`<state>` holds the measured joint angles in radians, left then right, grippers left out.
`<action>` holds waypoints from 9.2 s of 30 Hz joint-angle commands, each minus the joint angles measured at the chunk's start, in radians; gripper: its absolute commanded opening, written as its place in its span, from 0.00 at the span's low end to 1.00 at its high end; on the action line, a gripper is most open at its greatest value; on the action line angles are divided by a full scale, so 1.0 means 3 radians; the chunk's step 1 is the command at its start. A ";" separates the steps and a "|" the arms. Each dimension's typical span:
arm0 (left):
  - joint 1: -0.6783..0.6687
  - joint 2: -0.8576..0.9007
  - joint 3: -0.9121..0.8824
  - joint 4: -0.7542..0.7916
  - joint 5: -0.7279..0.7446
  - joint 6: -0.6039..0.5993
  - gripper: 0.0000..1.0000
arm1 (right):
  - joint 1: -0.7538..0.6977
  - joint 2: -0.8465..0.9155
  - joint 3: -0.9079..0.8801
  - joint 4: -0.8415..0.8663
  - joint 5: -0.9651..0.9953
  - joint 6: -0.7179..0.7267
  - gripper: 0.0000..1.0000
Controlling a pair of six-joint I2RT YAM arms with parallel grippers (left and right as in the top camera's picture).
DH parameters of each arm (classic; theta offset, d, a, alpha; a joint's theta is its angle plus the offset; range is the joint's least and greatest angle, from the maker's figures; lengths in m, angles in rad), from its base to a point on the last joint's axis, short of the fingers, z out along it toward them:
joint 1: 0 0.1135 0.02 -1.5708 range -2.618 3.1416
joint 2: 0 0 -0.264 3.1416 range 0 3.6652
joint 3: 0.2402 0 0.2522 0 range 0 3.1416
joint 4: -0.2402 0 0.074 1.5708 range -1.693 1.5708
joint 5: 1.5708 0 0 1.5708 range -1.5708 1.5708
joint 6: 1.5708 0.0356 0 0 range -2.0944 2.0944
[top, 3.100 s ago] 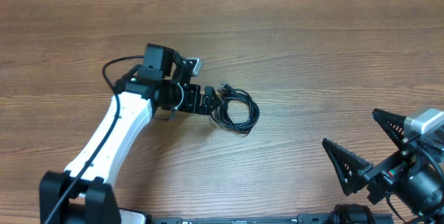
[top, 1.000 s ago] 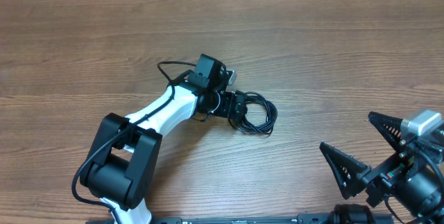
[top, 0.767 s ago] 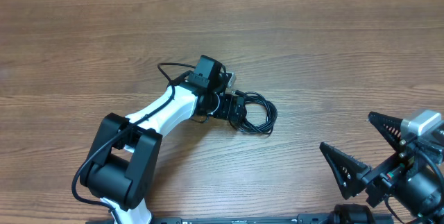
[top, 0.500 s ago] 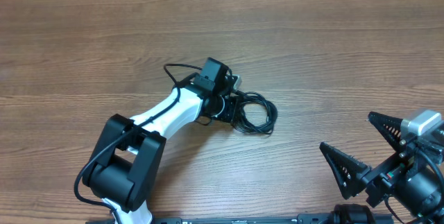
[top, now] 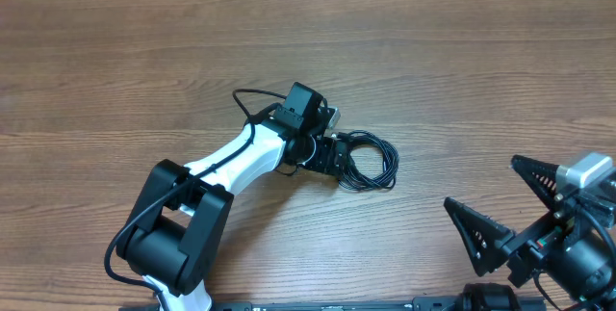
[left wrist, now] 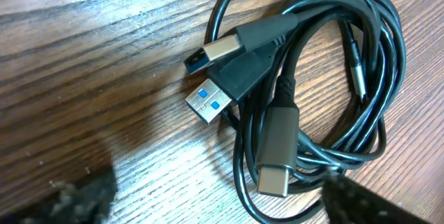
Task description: Untangle cables
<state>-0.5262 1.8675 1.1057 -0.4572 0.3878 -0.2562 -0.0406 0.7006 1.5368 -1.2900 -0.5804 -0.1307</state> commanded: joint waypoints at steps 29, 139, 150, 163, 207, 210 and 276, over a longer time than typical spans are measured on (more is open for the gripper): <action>-0.0407 0.0039 0.0006 0.0174 -0.0890 0.0051 0.46 | -0.0015 0.0032 -0.0262 0.0167 0.0005 0.0196 1.00; -0.0036 -0.1671 0.2026 -0.2249 0.0083 -0.0746 0.04 | 0.1270 0.1956 -0.0638 0.0401 -0.0951 -0.1748 0.59; -0.0034 -0.1671 0.2026 -0.2187 0.0081 -0.0797 0.04 | 0.1270 0.1956 -0.0638 0.0393 -0.0963 -0.1748 0.07; 0.0163 -0.1671 0.2026 -0.2361 0.0069 -0.0764 0.04 | 0.1191 0.1954 -0.0637 0.0483 -0.0727 -0.1530 0.04; 0.0298 -0.1670 0.2024 -0.2444 -0.0008 -0.0622 0.04 | 0.1088 0.1948 -0.0637 0.0340 -0.1216 -0.0944 0.65; 0.0298 -0.1670 0.2026 -0.2427 -0.0009 -0.0619 0.04 | 0.1251 0.1948 -0.0637 0.0328 -0.1212 -0.0895 0.65; 0.0298 -0.1724 0.2789 -0.2445 0.0796 -0.0448 0.04 | 0.1372 0.1952 -0.0637 0.1293 0.0060 0.0191 0.34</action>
<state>-0.4385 1.3819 1.8988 -1.2118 0.5945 -0.3897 0.3698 1.2858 1.3468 -0.9081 -0.5678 -0.0788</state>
